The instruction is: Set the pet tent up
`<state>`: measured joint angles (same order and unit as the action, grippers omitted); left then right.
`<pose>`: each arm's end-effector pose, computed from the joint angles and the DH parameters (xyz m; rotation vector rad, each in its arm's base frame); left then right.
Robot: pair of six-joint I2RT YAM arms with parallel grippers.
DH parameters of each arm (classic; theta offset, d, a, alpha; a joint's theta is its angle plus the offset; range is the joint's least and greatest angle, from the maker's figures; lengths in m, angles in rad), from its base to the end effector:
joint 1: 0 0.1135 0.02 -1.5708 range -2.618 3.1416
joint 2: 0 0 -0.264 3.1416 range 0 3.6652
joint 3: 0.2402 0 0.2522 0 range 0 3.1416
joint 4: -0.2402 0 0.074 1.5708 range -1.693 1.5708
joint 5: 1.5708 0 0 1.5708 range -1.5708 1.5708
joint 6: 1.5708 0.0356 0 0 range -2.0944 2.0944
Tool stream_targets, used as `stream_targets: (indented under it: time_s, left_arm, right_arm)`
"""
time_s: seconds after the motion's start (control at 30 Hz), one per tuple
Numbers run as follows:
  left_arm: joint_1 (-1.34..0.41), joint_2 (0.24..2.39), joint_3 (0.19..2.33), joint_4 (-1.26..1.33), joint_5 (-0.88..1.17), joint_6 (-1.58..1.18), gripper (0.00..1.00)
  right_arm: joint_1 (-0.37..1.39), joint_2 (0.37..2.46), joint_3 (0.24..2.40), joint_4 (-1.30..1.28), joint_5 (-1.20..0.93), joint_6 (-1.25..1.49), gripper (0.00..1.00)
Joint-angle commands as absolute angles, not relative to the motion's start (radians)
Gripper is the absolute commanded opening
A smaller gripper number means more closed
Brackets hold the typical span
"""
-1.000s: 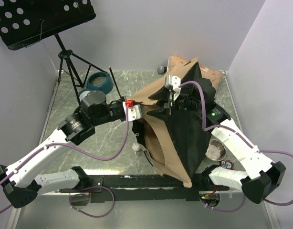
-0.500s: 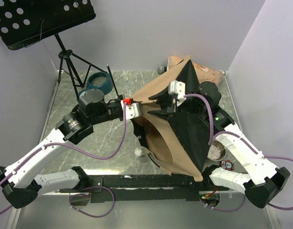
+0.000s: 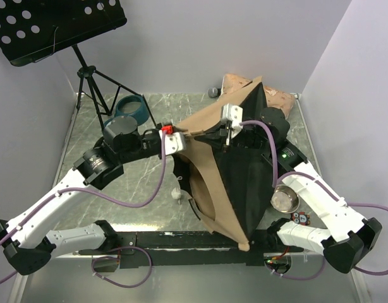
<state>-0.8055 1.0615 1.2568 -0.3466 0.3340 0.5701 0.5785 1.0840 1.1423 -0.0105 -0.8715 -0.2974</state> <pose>0.1484 -0.1713 0.4342 1.2826 1.1692 -0.4608 0.1813 0.1509 0.4256 -1.2518 1.0092 0.8784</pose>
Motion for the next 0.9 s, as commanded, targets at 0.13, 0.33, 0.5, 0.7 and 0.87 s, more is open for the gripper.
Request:
stream_targets:
  time_s: [0.13,0.33,0.5,0.7,0.87]
  left_arm:
    - [-0.844,0.936,1.155,0.023,0.180,0.558,0.29]
    - [-0.928,0.940,1.131,0.043,0.086,0.673,0.23]
    - [-0.948,0.986,1.169,0.051,0.009,0.701,0.11]
    - [-0.965,1.037,1.229,0.002,-0.015,0.727,0.10]
    - [-0.986,1.038,1.203,-0.037,-0.009,0.779,0.08]
  right_arm:
    - [0.584,1.120,1.207,0.038,-0.821,-0.108,0.00]
    - [0.583,1.138,1.221,0.021,-0.788,-0.061,0.00]
    - [0.594,1.128,1.206,0.008,-0.818,-0.115,0.00]
    - [0.604,1.127,1.209,-0.043,-0.811,-0.178,0.00]
    - [0.606,1.127,1.207,-0.026,-0.802,-0.150,0.00]
